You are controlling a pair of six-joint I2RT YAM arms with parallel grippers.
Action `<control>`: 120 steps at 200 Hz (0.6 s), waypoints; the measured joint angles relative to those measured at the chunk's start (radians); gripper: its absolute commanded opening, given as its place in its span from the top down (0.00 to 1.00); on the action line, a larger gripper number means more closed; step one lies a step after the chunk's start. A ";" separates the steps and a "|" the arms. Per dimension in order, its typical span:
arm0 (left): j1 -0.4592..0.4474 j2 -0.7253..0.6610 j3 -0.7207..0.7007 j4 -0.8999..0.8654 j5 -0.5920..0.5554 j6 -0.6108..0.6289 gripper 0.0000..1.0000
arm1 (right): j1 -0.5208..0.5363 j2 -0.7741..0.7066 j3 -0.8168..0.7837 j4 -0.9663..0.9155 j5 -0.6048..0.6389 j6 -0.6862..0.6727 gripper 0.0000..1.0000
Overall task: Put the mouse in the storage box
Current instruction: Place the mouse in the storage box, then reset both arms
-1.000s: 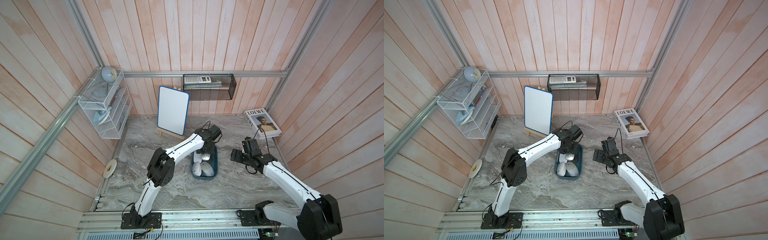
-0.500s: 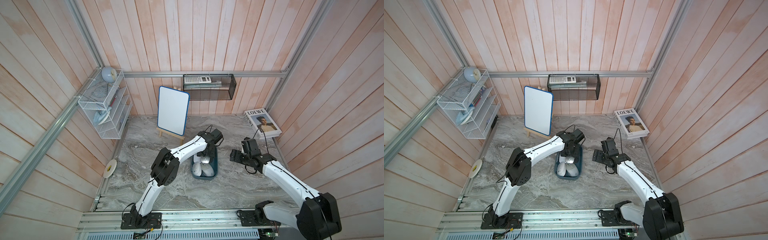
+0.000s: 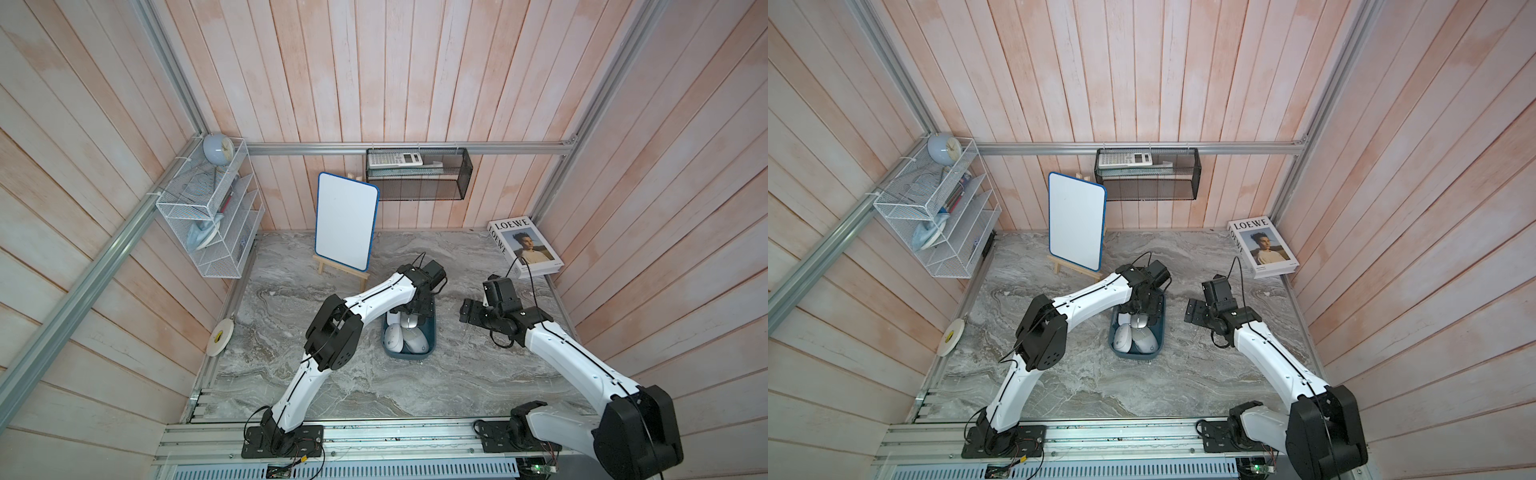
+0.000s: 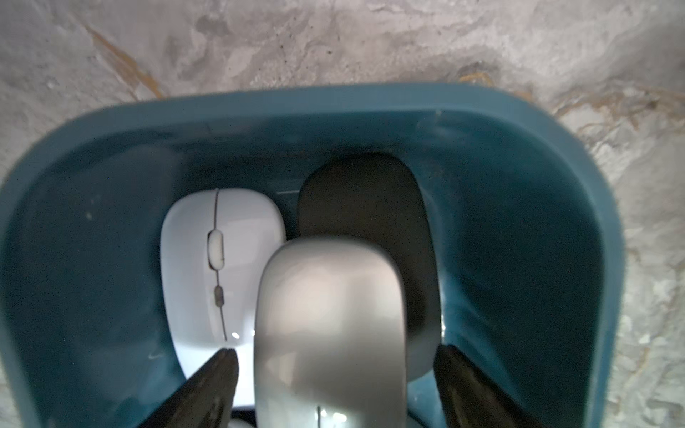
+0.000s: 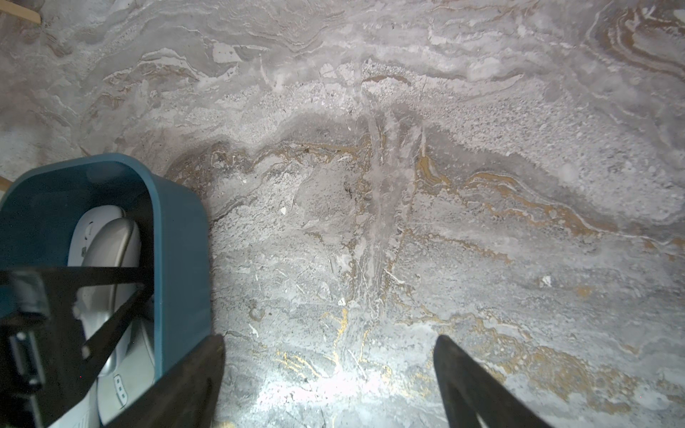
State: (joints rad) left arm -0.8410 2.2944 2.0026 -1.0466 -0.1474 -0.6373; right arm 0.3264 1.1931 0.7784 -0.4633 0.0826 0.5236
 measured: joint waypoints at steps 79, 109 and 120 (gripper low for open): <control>-0.004 -0.587 -0.356 0.237 -0.198 0.106 0.00 | 0.000 0.008 0.009 -0.001 -0.002 -0.001 0.08; 0.033 -1.010 -0.695 0.455 -0.348 0.169 0.00 | 0.000 0.033 0.063 0.016 0.010 -0.003 0.08; 0.081 -1.142 -0.835 0.517 -0.399 0.180 0.00 | 0.000 0.046 0.093 0.026 0.028 -0.004 0.08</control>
State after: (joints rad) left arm -0.7601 1.1526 1.1679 -0.5293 -0.5461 -0.4568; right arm 0.3264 1.2388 0.8711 -0.4370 0.1108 0.5198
